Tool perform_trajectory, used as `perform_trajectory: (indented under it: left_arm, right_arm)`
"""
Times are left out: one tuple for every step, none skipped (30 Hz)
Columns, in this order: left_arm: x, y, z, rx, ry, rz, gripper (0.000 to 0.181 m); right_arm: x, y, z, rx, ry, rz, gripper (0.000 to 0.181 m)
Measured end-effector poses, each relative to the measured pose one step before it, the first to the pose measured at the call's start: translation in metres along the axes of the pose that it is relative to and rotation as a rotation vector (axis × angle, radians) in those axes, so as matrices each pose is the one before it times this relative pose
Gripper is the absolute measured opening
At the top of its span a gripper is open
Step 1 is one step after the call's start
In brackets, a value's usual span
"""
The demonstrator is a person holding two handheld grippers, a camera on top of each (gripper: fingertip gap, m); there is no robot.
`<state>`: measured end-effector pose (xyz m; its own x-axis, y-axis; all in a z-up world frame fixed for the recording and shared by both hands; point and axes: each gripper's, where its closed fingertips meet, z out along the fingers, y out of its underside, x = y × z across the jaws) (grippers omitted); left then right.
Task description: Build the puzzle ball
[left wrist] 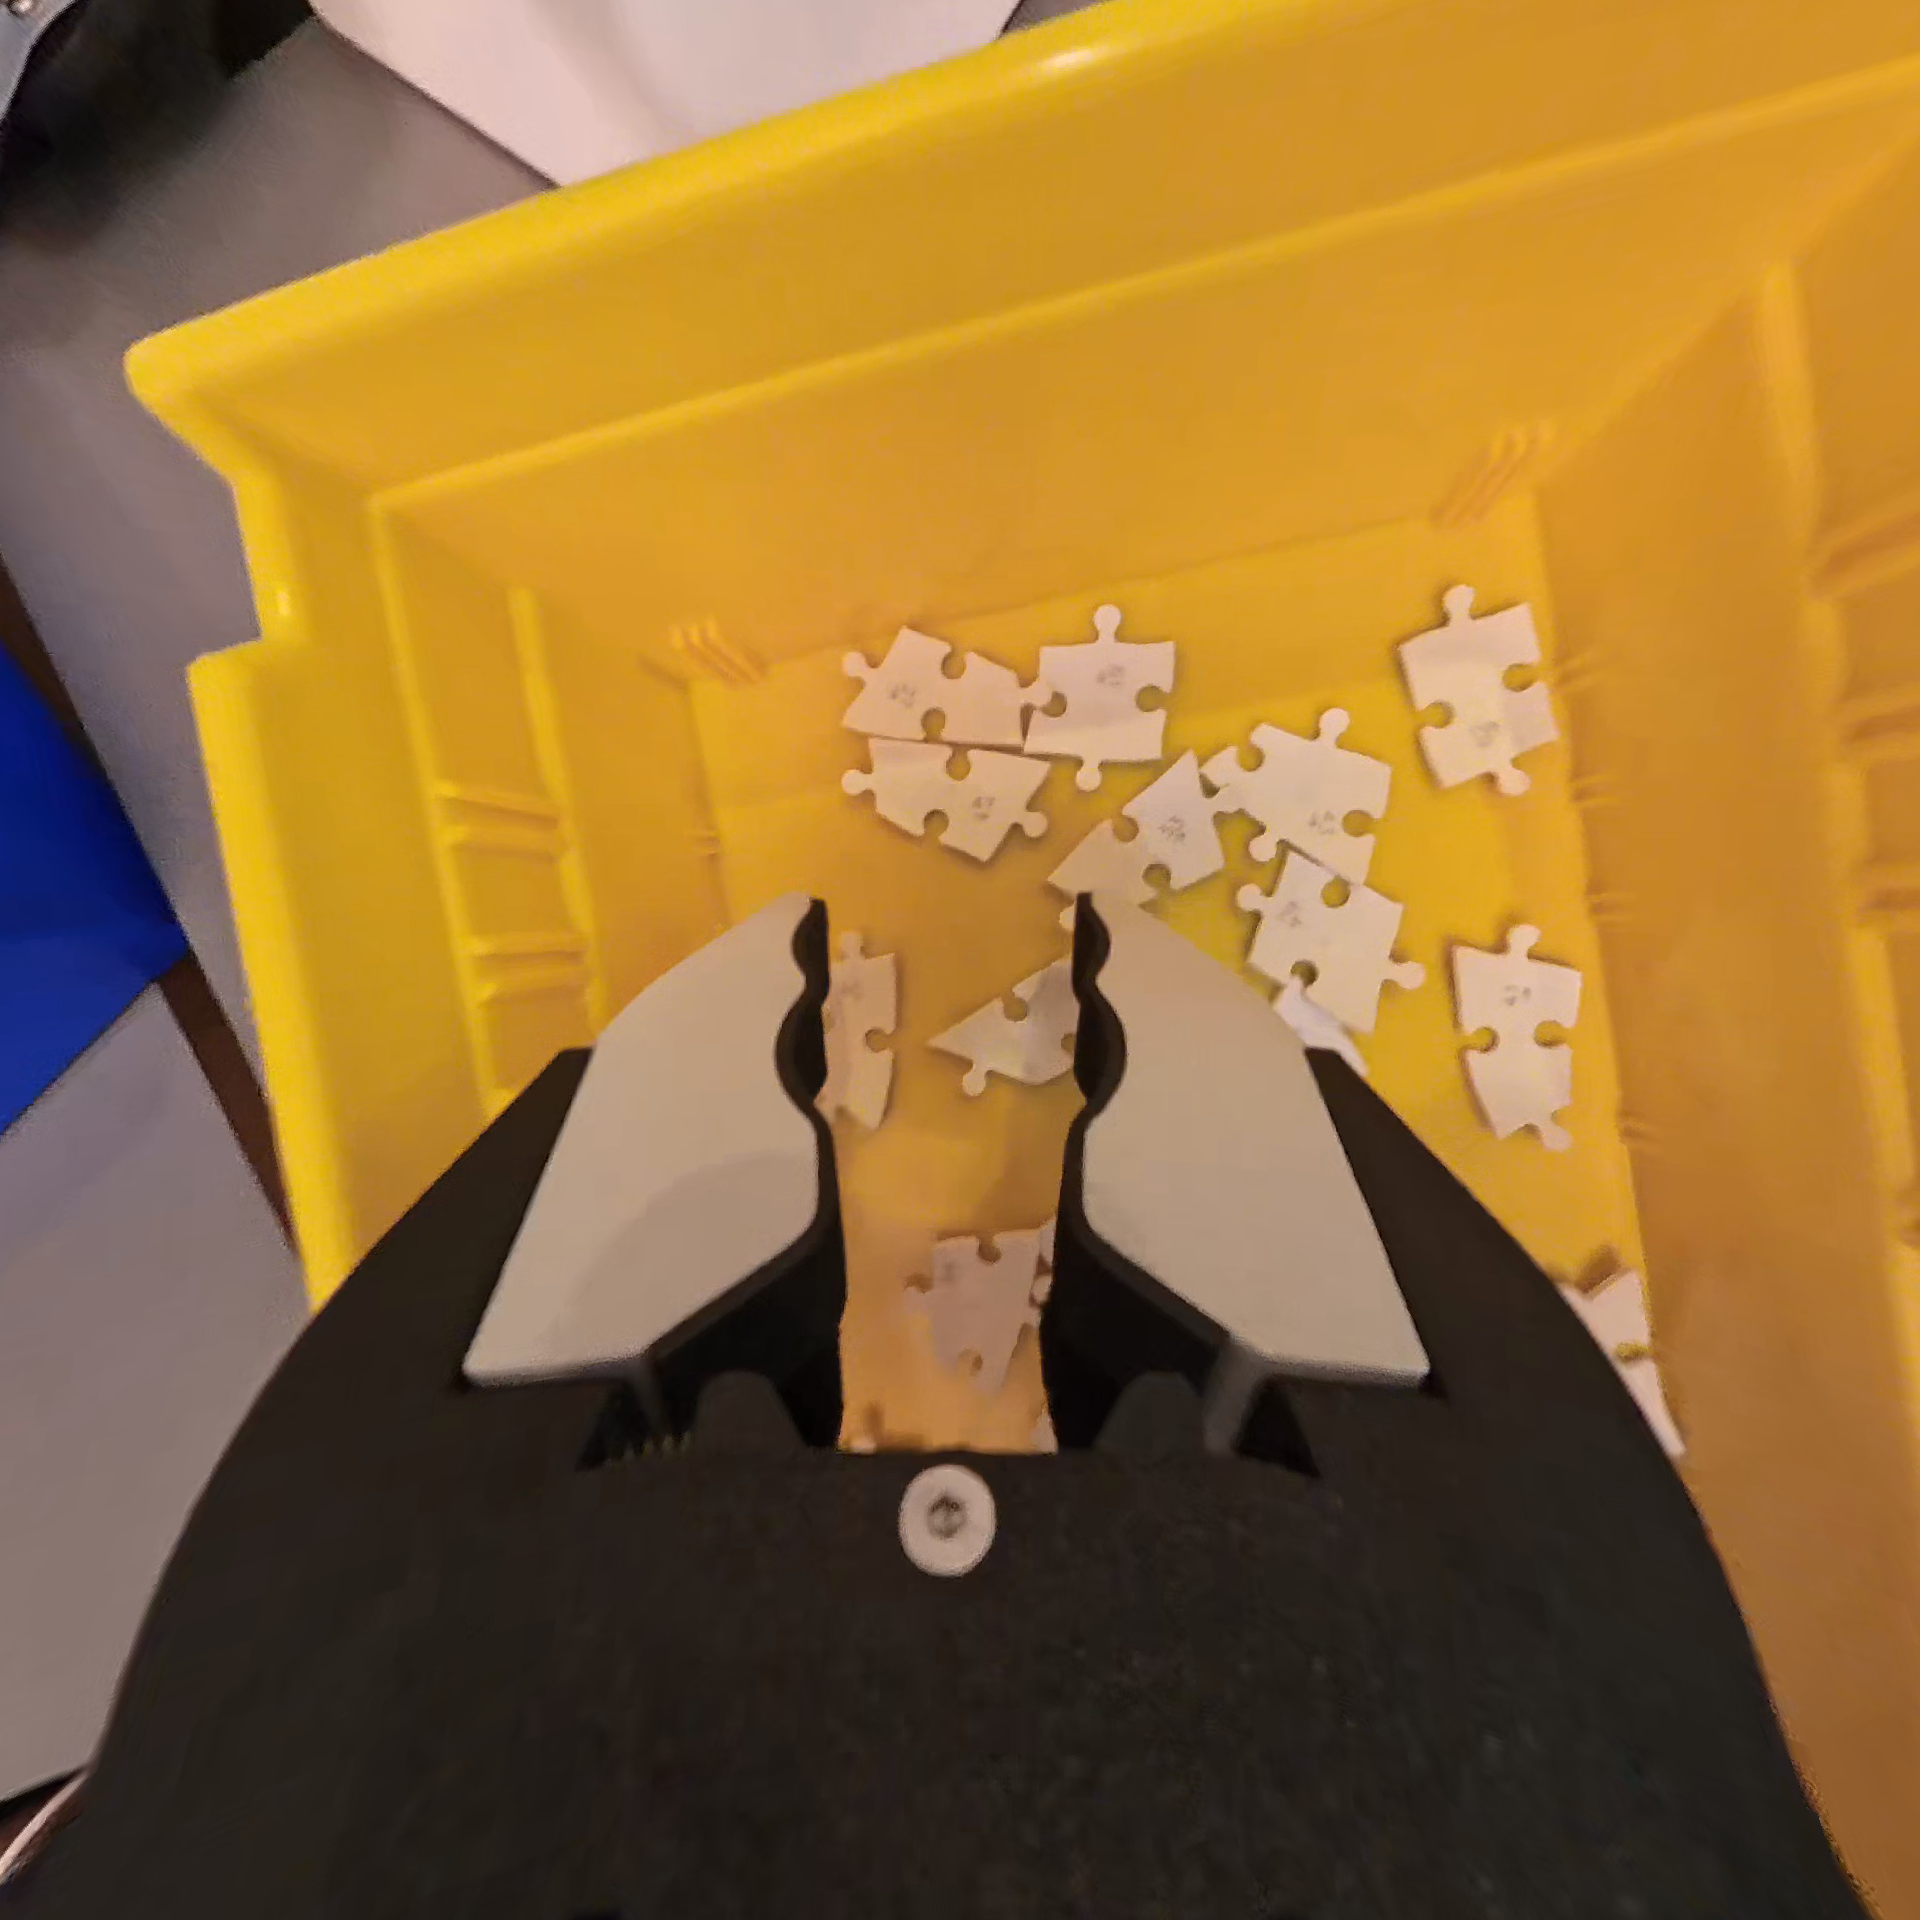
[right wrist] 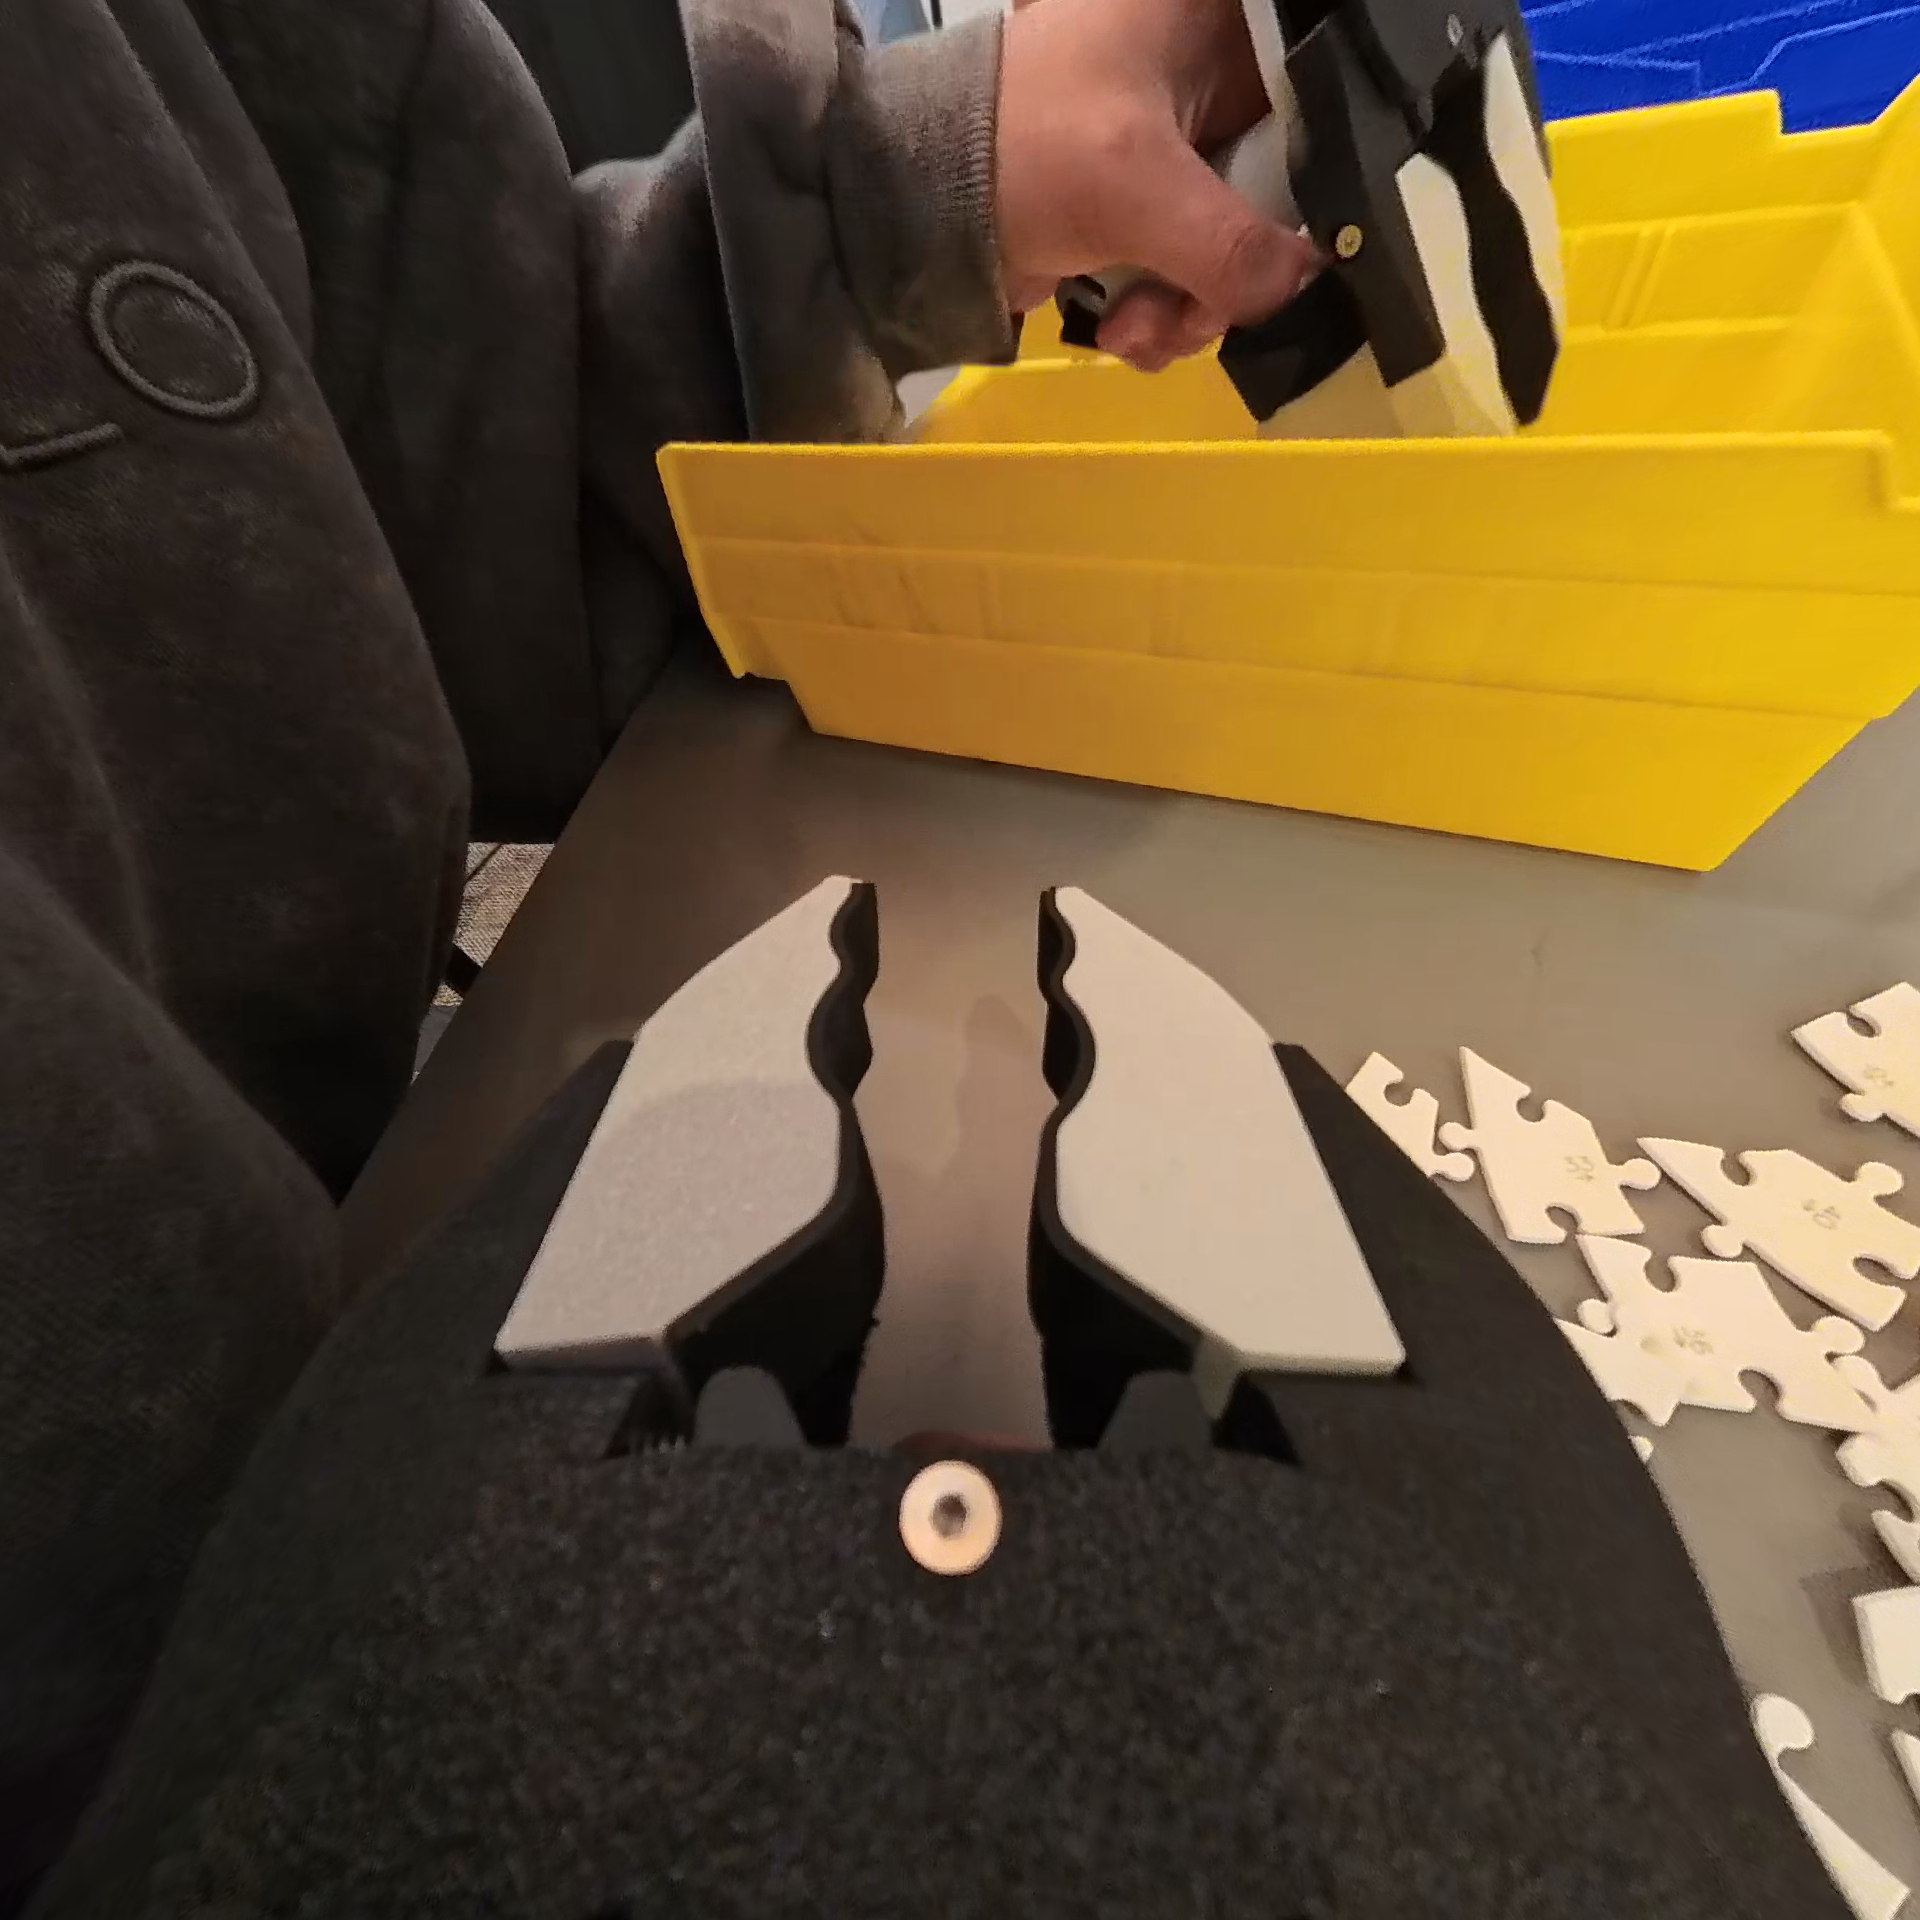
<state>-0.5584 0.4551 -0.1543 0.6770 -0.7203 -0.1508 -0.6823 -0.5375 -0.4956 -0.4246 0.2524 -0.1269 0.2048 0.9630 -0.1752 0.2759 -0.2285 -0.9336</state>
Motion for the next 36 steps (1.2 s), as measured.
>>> perform_trajectory:
  left_arm:
    - [-0.00238,0.00272,-0.00307,-0.0100,-0.0141,0.0059,0.044]
    - [-0.00110,0.00167,-0.00319,-0.0010,-0.0051,0.0078,0.044]
    - [-0.00036,-0.00002,-0.00255,0.0064,0.0023,0.0080,0.044]
    - [-0.00030,-0.00172,-0.00128,0.0130,0.0049,0.0041,0.044]
    - [0.00040,-0.00279,0.00026,0.0123,0.0129,0.0016,0.044]
    - [0.00184,-0.00364,0.00203,0.0100,0.0236,0.0041,0.044]
    - [0.00235,-0.00532,0.00377,0.0153,0.0267,0.0078,0.044]
    - [0.00172,-0.00553,0.00559,0.0123,0.0241,0.0078,0.044]
    - [0.00110,-0.00397,0.00702,-0.0013,0.0228,0.0082,0.044]
    - [-0.00024,-0.00224,0.00784,-0.0130,0.0165,0.0083,0.046]
    - [-0.00302,-0.00102,0.00793,-0.0204,0.0012,0.0028,0.048]
    - [-0.00405,-0.00038,0.00697,-0.0217,-0.0039,-0.0026,0.053]
    - [-0.00308,0.00006,0.00588,-0.0178,0.0009,-0.0071,0.056]
    - [-0.00162,-0.00002,0.00474,-0.0130,0.0078,-0.0105,0.057]
    - [-0.00079,0.00066,0.00363,-0.0138,0.0073,-0.0089,0.057]
    - [-0.00177,0.00124,0.00306,-0.0151,-0.0052,-0.0023,0.057]
    - [-0.00198,0.00105,0.00251,-0.0121,-0.0120,0.0030,0.057]
    - [0.00052,-0.00052,0.00124,0.0000,0.0035,0.0004,0.053]
    - [0.00201,-0.00039,0.00049,-0.0011,0.0138,-0.0019,0.048]
    - [0.00209,0.00027,0.00027,-0.0027,0.0142,-0.0036,0.044]
    - [0.00292,0.00054,0.00002,-0.0012,0.0180,-0.0023,0.038]
    - [0.00142,0.00063,-0.00021,0.0000,0.0050,0.0014,0.037]
    - [0.00087,0.00058,-0.00042,0.0009,-0.0032,0.0047,0.037]
    - [0.00129,0.00078,-0.00054,0.0001,-0.0011,0.0049,0.037]
    - [0.00187,0.00123,-0.00082,-0.0033,-0.0003,0.0083,0.021]
    - [0.00012,0.00107,-0.00088,-0.0002,-0.0150,0.0130,0.014]
    - [-0.00067,0.00044,-0.00141,0.0055,-0.0233,0.0134,0.011]
    - [0.00101,-0.00069,-0.00229,0.0143,-0.0100,0.0108,0.008]
    - [0.00250,-0.00105,-0.00275,0.0162,0.0037,0.0032,0.007]
    - [0.00081,-0.00017,-0.00277,0.0070,-0.0020,-0.0053,0.006]
    - [-0.00151,0.00021,-0.00302,0.0039,-0.0134,-0.0056,0.006]
    - [-0.00168,-0.00086,-0.00289,0.0092,-0.0110,-0.0016,0.010]
    - [-0.00162,-0.00170,-0.00197,0.0098,-0.0039,-0.0048,0.022]
    - [-0.00246,-0.00204,-0.00070,0.0051,-0.0032,-0.0107,0.029]
    - [-0.00189,-0.00194,0.00044,0.0036,0.0037,-0.0114,0.029]
    - [0.00110,-0.00076,0.00167,-0.0030,0.0214,-0.0053,0.030]
  right_arm:
    - [0.00016,0.00009,0.00004,-0.0003,0.0002,0.0010,0.029]
    - [0.00005,0.00005,-0.00002,-0.0007,-0.0004,0.0013,0.029]
    - [0.00007,-0.00007,-0.00012,0.0008,-0.0001,0.0008,0.029]
    - [-0.00003,-0.00014,-0.00009,0.0009,0.0010,-0.0005,0.029]
    - [0.00003,0.00004,0.00005,-0.0004,0.0005,-0.0010,0.029]
    - [-0.00019,0.00011,0.00001,-0.0005,0.0001,-0.0015,0.029]
    - [-0.00007,0.00008,0.00011,-0.0006,0.0011,-0.0017,0.029]
    - [-0.00025,0.00019,0.00005,-0.0013,0.0001,-0.0009,0.029]
    - [-0.00017,0.00045,-0.00009,-0.0028,-0.0004,0.0002,0.029]
    - [-0.00032,0.00032,-0.00034,-0.0013,0.0001,-0.0002,0.029]
    - [-0.00006,0.00005,-0.00042,0.0014,0.0015,-0.0004,0.029]
    - [0.00003,-0.00017,-0.00062,0.0027,0.0010,0.0007,0.029]
    - [0.00013,-0.00002,-0.00061,0.0017,0.0004,0.0026,0.029]
    - [0.00031,0.00005,-0.00049,0.0011,0.0002,0.0036,0.029]
    - [0.00035,-0.00012,-0.00056,0.0017,-0.0003,0.0037,0.029]
    - [0.00017,-0.00011,-0.00048,0.0018,-0.0004,0.0029,0.029]
    - [0.00023,-0.00020,-0.00036,0.0023,-0.0003,0.0021,0.029]
    - [-0.00002,-0.00020,-0.00029,0.0024,-0.0010,0.0013,0.029]
    - [0.00003,-0.00024,-0.00019,0.0016,-0.0007,0.0003,0.029]
    - [-0.00014,0.00004,-0.00011,0.0000,-0.0006,-0.0002,0.029]
    - [-0.00004,0.00019,-0.00002,-0.0016,-0.0001,0.0001,0.029]
    - [-0.00014,0.00022,0.00004,-0.0010,-0.0006,-0.0004,0.029]
    - [-0.00008,-0.00010,-0.00003,0.0002,0.0000,-0.0005,0.029]
    - [0.00005,-0.00002,-0.00007,0.0004,0.0003,0.0001,0.029]
    - [0.00008,-0.00001,0.00009,-0.0005,-0.0003,0.0007,0.029]
    - [-0.00007,0.00007,-0.00004,-0.0005,-0.0004,0.0003,0.029]
    - [0.00001,-0.00003,0.00009,0.0002,0.0006,-0.0006,0.029]
    - [0.00004,0.00004,0.00006,-0.0003,0.0007,-0.0010,0.029]
    - [-0.00002,0.00016,0.00015,-0.0016,0.0006,-0.0010,0.029]
    - [-0.00022,0.00021,0.00020,-0.0019,0.0004,-0.0015,0.029]
    - [-0.00009,0.00019,0.00013,-0.0014,0.0013,-0.0027,0.029]
    - [-0.00033,0.00016,-0.00002,-0.0011,0.0009,-0.0040,0.029]
    - [-0.00025,0.00027,-0.00001,-0.0020,0.0026,-0.0035,0.029]
    - [-0.00020,0.00034,0.00003,-0.0022,0.0016,-0.0033,0.029]
    - [-0.00033,0.00033,0.00011,-0.0022,0.0016,-0.0032,0.029]
    - [-0.00021,0.00011,0.00007,-0.0012,0.0017,-0.0033,0.029]
